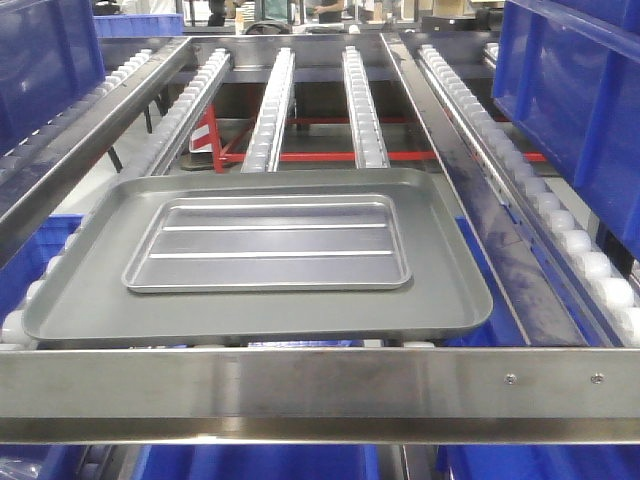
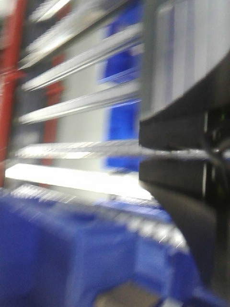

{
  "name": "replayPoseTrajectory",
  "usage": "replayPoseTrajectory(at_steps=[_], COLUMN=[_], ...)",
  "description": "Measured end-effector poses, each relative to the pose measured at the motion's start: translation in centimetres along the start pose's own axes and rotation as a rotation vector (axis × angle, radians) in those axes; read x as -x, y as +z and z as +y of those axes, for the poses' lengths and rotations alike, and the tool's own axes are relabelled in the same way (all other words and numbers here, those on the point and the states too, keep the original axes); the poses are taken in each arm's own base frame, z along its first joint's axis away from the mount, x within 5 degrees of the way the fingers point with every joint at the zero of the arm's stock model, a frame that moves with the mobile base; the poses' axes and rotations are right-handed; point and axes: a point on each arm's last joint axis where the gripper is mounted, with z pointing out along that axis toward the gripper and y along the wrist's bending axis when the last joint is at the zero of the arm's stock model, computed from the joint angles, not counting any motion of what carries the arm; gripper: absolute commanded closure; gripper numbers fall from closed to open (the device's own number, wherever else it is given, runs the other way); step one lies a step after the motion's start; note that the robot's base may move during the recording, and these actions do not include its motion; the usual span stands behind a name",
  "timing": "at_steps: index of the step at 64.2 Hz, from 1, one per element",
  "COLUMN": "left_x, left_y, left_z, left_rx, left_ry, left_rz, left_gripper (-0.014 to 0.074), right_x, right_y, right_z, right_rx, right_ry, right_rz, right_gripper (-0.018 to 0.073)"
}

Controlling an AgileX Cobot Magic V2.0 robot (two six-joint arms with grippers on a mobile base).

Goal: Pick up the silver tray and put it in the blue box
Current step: 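Move both arms toward the top silver tray on the roller shelf, then lower both open grippers onto the near corners of the silver tray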

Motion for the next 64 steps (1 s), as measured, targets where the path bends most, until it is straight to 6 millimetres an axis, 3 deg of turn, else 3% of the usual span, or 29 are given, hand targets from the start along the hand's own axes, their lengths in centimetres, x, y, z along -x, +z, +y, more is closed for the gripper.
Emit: replayPoseTrajectory(at_steps=[9,24,37,49,64], left_x=[-0.2,-0.7,-1.1,-1.6,-2.8], left_y=[3.2,7.4,11.6,16.6,22.3], left_z=[-2.1,-7.4,-9.9,-9.9,-9.6], left_rx=[-0.141,-0.366,-0.382,-0.245,-0.108], left_ry=[0.044,0.117,0.134,0.081,0.025], left_rz=[0.128,0.279,0.499,0.680,0.790], left_gripper=[0.0267,0.0264,0.0262,0.0262,0.0263], right_x=[-1.2,-4.8,-4.8,-4.3,-5.8], right_y=[3.9,9.6,13.4,17.4,22.3], right_z=[2.6,5.8,6.9,6.7,5.6], right_rx=[0.166,0.251,0.223,0.122,-0.016], right_ry=[-0.012,-0.043,-0.025,0.068,0.188], right_rz=[0.156,0.402,0.619,0.791,0.931], right_gripper=[0.0160,0.0162,0.0166,0.0167,0.0167])
